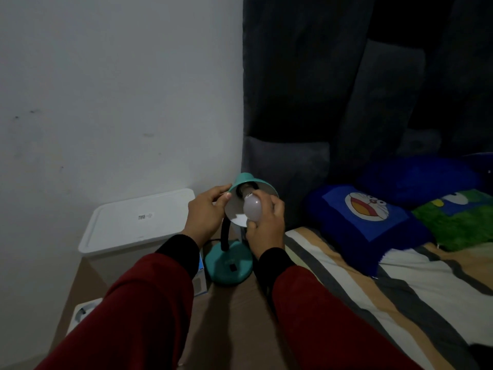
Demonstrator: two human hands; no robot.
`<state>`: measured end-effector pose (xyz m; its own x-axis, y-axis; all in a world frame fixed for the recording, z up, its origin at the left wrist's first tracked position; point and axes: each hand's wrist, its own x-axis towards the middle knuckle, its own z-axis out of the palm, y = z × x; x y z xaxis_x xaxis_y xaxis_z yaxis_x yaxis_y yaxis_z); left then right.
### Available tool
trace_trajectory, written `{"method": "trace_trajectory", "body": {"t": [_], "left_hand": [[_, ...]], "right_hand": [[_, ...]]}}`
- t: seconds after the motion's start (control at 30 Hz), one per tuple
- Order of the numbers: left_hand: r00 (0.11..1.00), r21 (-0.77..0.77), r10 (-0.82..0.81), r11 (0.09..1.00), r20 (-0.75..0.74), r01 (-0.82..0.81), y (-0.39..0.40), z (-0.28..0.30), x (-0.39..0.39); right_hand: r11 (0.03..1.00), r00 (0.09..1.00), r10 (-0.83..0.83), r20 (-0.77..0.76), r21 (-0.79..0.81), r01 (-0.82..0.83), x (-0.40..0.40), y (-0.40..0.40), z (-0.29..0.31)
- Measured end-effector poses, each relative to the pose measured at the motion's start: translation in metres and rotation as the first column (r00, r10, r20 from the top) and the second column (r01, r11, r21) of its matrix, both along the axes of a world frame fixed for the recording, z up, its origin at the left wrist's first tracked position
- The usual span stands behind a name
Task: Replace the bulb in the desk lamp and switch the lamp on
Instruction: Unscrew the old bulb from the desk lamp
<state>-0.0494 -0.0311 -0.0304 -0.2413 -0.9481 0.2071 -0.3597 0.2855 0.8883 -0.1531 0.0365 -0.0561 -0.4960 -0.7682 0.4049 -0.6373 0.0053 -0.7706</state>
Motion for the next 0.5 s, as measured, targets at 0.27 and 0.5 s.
{"method": "trace_trajectory", "body": {"t": [0.27, 0.5], "left_hand": [[0.970, -0.032, 0.077, 0.997, 0.231, -0.072, 0.021, 0.005, 0.016], [0.861, -0.039, 0.106, 0.994, 0.497, -0.100, 0.039, -0.013, 0.055]], "right_hand": [[0.992, 0.997, 0.067, -0.045, 0.112, -0.062, -0.017, 0.029, 0.013], [0.970, 0.988, 0.149, -0.042, 0.201, -0.138, -0.016, 0.053, 0.023]]}}
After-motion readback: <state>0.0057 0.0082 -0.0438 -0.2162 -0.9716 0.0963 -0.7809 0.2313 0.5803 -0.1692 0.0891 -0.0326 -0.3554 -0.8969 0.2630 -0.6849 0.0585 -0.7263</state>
